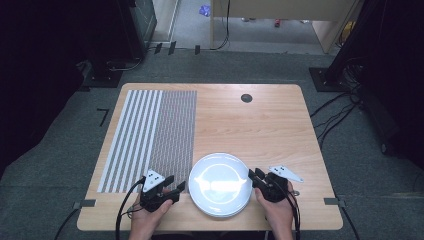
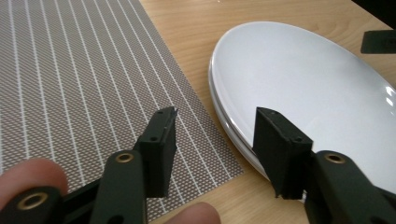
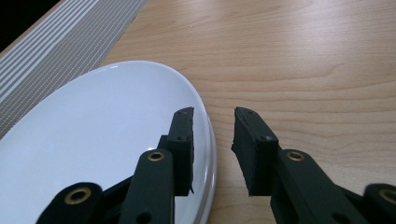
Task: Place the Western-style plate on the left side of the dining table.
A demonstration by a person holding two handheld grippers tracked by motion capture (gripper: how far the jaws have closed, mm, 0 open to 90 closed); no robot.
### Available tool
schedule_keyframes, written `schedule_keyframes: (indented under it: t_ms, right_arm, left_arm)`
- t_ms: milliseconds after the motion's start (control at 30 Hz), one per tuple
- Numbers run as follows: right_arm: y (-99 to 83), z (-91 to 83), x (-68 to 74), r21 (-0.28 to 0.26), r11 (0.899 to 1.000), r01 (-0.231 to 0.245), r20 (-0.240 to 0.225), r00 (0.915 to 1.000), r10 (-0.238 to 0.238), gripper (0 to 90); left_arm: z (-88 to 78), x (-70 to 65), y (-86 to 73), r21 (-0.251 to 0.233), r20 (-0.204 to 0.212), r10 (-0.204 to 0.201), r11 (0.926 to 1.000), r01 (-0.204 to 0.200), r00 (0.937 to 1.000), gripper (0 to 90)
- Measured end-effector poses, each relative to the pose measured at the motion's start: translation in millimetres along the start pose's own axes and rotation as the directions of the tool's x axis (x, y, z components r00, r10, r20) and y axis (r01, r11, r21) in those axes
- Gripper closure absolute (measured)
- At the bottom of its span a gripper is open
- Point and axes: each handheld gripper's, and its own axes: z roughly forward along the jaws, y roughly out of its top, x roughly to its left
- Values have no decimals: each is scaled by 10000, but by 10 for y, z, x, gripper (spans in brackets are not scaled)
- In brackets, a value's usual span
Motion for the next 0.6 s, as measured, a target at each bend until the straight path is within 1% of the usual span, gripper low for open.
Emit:
schedule_keyframes:
  t_ms: [67, 233, 367, 500, 600]
  right_arm:
    - [-7, 4, 3, 5, 10000, -27, -45, 10000, 27, 709]
    - [-29, 35, -2, 248, 9995, -176, -239, 9995, 182, 755]
    - [-44, 58, -3, 469, 9984, -317, -340, 9989, 333, 777]
    - [-56, 74, -11, 551, 9977, -395, -385, 9984, 417, 789]
    - [-54, 66, -26, 539, 9969, -581, -310, 9977, 598, 792]
  left_arm:
    - [16, 4, -6, 148, 230, -133, 9998, 130, 9996, 529]
    - [48, -18, -38, 295, 480, -192, 9994, 178, 9987, 534]
    - [73, -47, -58, 412, 498, -104, 9991, 84, 9987, 583]
    - [89, -29, -66, 553, 675, -327, 9980, 290, 9972, 629]
    - [96, -15, -68, 605, 872, -480, 9973, 428, 9950, 648]
